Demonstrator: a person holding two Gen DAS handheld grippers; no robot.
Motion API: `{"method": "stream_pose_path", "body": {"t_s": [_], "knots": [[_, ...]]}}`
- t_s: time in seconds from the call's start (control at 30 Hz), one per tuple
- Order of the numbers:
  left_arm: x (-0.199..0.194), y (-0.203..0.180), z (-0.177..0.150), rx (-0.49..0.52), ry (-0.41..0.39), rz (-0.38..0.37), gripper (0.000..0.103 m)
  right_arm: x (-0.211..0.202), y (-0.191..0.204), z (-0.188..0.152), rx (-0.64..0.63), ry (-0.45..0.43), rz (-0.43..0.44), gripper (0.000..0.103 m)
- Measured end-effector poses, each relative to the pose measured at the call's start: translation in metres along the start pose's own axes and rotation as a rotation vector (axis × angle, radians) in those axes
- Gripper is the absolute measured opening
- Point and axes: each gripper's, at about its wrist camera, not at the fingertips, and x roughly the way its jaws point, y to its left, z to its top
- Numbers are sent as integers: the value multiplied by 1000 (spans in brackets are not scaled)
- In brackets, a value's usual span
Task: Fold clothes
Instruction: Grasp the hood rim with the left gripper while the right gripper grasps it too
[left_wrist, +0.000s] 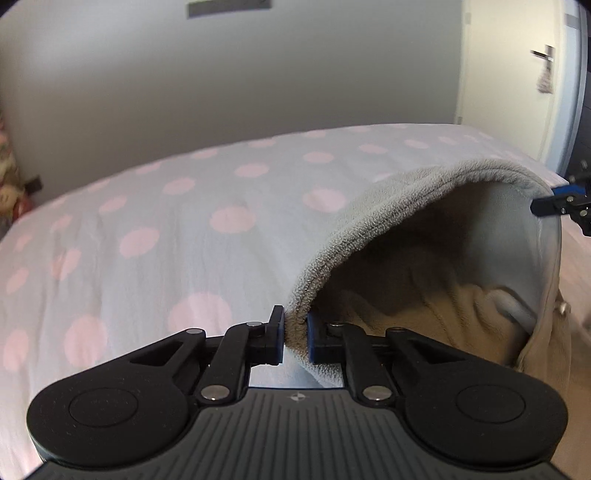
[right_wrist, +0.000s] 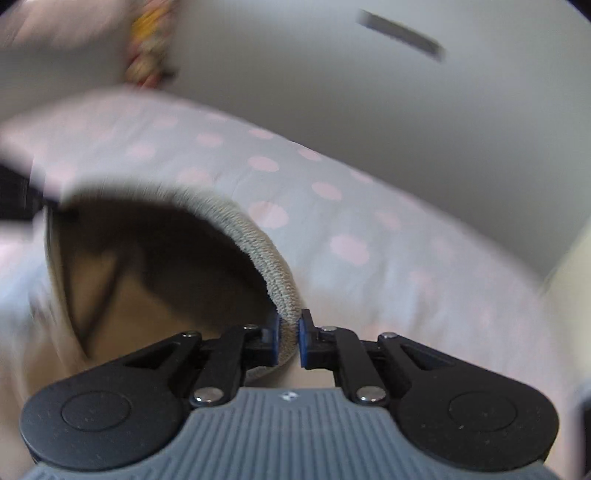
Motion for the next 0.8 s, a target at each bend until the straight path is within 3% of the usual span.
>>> {"method": "stream_pose_path", "body": {"t_s": [0.1,0.27,0.47,0.67,0.8], "knots": [[-6,-9,-10,112,-12,-23,9,-4,11,-25,-138,50,-23,11],[7,-24,-43,220,43,-35,9,15,28,-65,-127,85,13,10],[37,-21,-73,211,124,-43,9,41,43,-96,-86,97,50,10],[32,-18,-75,214,103,-65,11,41,27,-104,-14,61,103,12],[5,-5,-69,202,79,-119,31,15,5,-101,15,32,130,17]]}}
